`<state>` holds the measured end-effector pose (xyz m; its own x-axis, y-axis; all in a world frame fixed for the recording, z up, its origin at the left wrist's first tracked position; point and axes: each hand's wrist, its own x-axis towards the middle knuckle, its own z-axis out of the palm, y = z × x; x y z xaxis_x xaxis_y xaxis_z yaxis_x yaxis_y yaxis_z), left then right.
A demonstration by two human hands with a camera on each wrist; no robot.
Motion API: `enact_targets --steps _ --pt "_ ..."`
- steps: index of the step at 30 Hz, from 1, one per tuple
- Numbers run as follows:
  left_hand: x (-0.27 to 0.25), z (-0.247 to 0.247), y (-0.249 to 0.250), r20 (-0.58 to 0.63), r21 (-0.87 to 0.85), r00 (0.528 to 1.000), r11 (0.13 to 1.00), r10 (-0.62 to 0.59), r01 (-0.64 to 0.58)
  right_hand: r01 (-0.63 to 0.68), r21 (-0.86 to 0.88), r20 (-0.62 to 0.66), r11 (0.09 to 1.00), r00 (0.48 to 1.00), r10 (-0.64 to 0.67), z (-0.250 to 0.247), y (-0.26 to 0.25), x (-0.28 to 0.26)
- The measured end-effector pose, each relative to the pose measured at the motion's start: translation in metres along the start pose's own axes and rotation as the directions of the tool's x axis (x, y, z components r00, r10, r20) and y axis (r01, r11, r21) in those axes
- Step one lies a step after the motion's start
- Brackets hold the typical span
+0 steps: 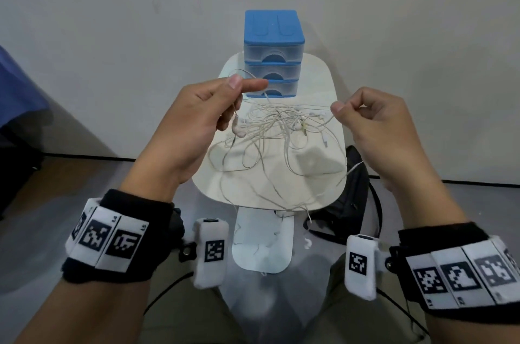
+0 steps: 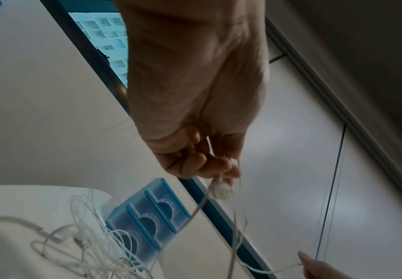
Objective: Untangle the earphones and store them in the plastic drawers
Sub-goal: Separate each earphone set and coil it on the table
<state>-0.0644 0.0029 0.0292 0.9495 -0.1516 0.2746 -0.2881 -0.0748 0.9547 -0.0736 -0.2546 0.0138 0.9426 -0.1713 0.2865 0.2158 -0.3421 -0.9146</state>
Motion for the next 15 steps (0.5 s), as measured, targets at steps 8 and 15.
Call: enact_targets --steps 8,15 --pt "-0.003 0.0 -0.002 0.029 0.045 0.994 0.994 -0.105 0.103 0.106 0.204 -0.348 0.973 0.937 -0.029 -0.005 -0.007 0.004" --pt "0.0 0.005 -0.01 0.014 0.158 0.994 0.982 -0.11 0.107 0.071 0.208 -0.239 0.975 0.971 -0.02 0.007 0.002 0.005"
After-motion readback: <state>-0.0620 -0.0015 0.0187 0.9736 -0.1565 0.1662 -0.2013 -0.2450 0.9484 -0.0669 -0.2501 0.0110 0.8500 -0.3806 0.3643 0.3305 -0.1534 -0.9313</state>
